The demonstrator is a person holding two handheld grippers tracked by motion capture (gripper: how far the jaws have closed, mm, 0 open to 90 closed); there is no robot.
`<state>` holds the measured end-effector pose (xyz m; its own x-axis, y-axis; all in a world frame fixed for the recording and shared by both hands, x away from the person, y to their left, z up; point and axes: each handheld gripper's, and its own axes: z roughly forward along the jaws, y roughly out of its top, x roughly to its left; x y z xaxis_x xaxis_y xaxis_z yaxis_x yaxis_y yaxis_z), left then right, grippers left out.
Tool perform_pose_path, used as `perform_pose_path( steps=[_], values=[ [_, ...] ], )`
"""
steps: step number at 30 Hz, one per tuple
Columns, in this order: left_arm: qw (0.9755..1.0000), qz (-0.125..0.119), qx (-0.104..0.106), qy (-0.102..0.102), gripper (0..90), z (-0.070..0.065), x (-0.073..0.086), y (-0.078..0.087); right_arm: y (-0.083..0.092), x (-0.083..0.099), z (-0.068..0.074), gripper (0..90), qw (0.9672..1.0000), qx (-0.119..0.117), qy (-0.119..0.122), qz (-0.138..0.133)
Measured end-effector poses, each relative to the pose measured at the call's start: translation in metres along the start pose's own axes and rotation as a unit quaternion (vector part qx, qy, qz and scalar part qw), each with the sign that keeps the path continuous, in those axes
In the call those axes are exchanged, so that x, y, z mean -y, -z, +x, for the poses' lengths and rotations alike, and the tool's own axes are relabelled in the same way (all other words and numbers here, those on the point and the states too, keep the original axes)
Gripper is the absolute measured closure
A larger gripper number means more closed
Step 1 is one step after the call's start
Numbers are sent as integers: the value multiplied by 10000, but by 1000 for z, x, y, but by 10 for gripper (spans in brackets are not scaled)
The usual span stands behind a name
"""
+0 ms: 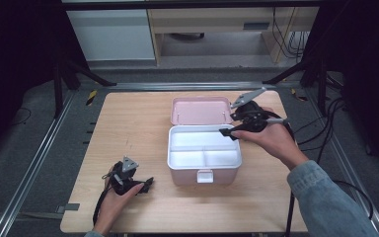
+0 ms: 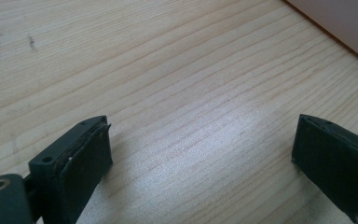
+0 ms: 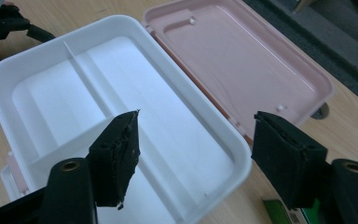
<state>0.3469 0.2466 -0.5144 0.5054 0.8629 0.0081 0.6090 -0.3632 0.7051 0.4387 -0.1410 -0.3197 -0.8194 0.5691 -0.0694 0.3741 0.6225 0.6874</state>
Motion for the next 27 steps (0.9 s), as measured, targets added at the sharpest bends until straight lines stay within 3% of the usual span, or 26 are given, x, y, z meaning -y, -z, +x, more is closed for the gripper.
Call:
perform_pose_path(
  steps=[3,11,27],
  values=[
    [10000,22,-12,13,20,0,0,0,-19,-17,10,273,9993,-142,315,152],
    [10000,32,-12,18,12,0,-1,-1,-39,-32,23,278,9963,-417,667,358],
    [10000,59,-32,19,2,-2,-2,-2,-60,-39,47,530,9856,-903,1267,656]
  ],
)
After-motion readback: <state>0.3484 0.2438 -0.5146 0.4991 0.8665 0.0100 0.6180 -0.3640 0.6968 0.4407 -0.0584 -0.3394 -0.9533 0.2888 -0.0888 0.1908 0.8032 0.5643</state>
